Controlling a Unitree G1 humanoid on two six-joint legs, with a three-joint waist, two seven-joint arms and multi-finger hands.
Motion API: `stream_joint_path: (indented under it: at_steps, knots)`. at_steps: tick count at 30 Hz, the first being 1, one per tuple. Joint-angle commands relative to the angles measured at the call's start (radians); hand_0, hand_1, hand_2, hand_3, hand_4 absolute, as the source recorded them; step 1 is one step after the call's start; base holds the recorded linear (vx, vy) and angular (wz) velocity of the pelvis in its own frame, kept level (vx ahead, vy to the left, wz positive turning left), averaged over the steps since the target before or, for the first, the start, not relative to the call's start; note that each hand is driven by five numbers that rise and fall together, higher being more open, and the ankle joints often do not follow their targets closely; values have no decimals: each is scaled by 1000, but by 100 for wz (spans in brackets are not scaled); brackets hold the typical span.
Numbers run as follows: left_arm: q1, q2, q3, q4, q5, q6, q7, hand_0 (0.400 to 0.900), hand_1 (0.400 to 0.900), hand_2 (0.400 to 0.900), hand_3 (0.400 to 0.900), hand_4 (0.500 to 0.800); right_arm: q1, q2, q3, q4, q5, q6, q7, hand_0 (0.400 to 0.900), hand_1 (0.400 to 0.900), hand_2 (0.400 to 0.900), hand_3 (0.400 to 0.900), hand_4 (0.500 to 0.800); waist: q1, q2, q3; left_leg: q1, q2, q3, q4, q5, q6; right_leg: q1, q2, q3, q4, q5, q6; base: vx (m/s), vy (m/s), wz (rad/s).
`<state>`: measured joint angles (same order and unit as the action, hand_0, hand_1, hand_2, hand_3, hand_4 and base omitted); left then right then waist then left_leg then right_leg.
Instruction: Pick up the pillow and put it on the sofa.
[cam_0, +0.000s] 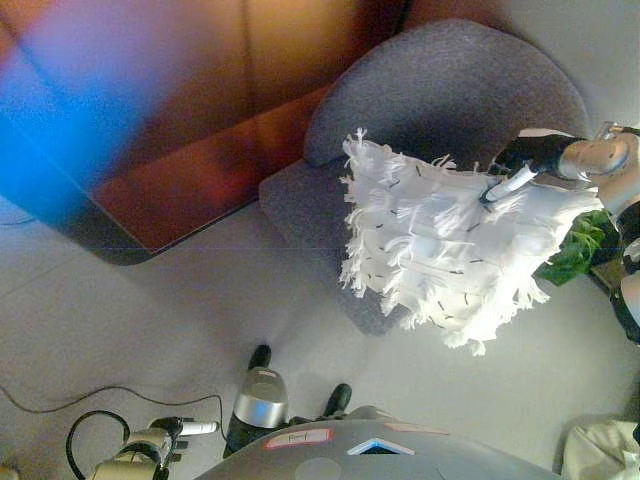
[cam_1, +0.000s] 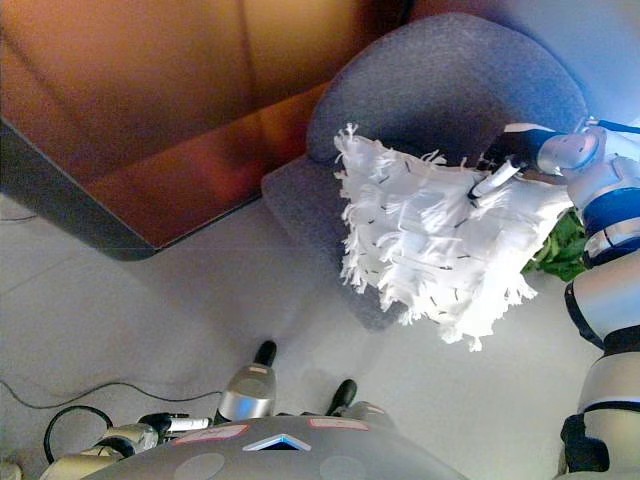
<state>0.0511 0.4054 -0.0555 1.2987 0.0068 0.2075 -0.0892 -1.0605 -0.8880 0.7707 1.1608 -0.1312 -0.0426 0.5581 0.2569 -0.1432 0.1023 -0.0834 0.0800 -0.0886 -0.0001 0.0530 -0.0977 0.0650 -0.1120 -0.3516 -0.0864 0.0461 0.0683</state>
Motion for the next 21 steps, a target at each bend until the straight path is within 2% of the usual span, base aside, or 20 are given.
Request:
stream_joint_path:
  at_steps: [1,2,4,5,8,15,17,21]
  knots:
    - [37,66,-70,62,32,-12,12,900,900,900,900,800,-273,-134,-18,42,16,61,-102,400,400,400,400,500,62,21,-68,31,72,26,-78,22,-44,-11,-29,-18,-1,-9,40,-36,-105,16]
    - [38,66,-69,63,28,-15,15,900,900,900,900,800,-278,-135,-18,46,18,75,-102,400,400,400,400,500,63,25,-66,24,74,22,-77,26,-46,-13,-27,-21,-1,-11,38,-41,-104,14]
    - [40,59,-67,63,27,-31,16,900,900,900,900,800,-278,-133,-31,66,20,93,-162,400,400,400,400,500,73,46,-56,10,81,14,-71,32,-53,-13,-20,-29,-1,-21,29,-29,-93,12]
    - [46,53,-67,62,23,-45,25,900,900,900,900,800,-269,-133,-49,62,20,120,-183,900,900,900,900,800,76,56,-52,2,81,6,-67,35,-55,-13,-17,-28,-1,-26,24,-21,-58,12]
    - [50,51,-66,52,1,-56,32,900,900,900,900,800,-254,-133,-69,62,10,169,-188,900,900,900,900,800,82,80,-40,-30,77,-10,-54,61,-60,-23,-20,-38,-1,-29,19,-53,-30,10]
    - [36,37,-80,51,-33,-41,22,900,900,900,900,800,-269,-147,-55,91,-34,168,-167,900,900,900,900,800,71,127,-26,-32,70,-14,-51,81,-63,-19,-23,-38,-1,-39,10,-30,27,3]
    - [65,12,-84,45,-27,-71,53,900,900,900,900,800,-256,-155,-60,91,-48,180,-173,900,900,900,900,800,76,126,-28,-29,69,-18,-48,84,-63,-13,-25,-40,-1,-41,11,17,4,3]
    - [95,0,-73,44,-3,-111,73,900,900,900,900,800,-240,-173,-66,92,-55,197,-168,900,900,900,900,800,74,119,-33,-18,74,-14,-50,87,-67,-2,-20,-36,-1,-46,8,18,-10,-2]
